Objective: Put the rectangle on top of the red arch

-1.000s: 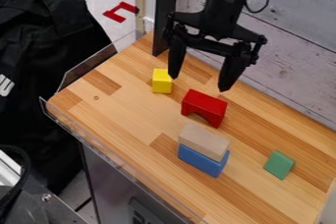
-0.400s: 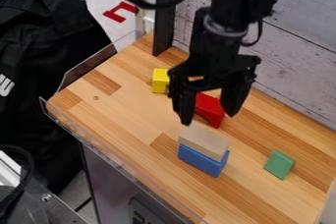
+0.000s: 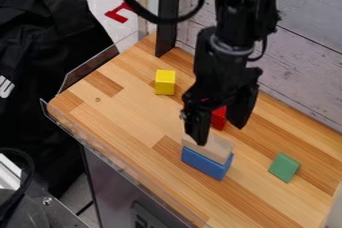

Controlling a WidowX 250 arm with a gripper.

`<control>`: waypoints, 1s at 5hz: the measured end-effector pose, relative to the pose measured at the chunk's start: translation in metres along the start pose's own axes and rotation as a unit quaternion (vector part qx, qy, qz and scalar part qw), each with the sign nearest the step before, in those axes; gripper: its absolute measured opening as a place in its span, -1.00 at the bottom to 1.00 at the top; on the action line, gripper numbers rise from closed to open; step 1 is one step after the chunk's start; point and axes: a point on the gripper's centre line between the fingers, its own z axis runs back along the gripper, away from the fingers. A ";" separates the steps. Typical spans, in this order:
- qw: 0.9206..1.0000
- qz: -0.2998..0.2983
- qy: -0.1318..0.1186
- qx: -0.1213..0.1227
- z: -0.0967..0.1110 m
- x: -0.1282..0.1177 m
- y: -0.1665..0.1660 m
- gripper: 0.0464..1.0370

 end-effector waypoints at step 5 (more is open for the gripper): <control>0.993 0.113 0.021 0.022 -0.024 0.026 0.002 0.92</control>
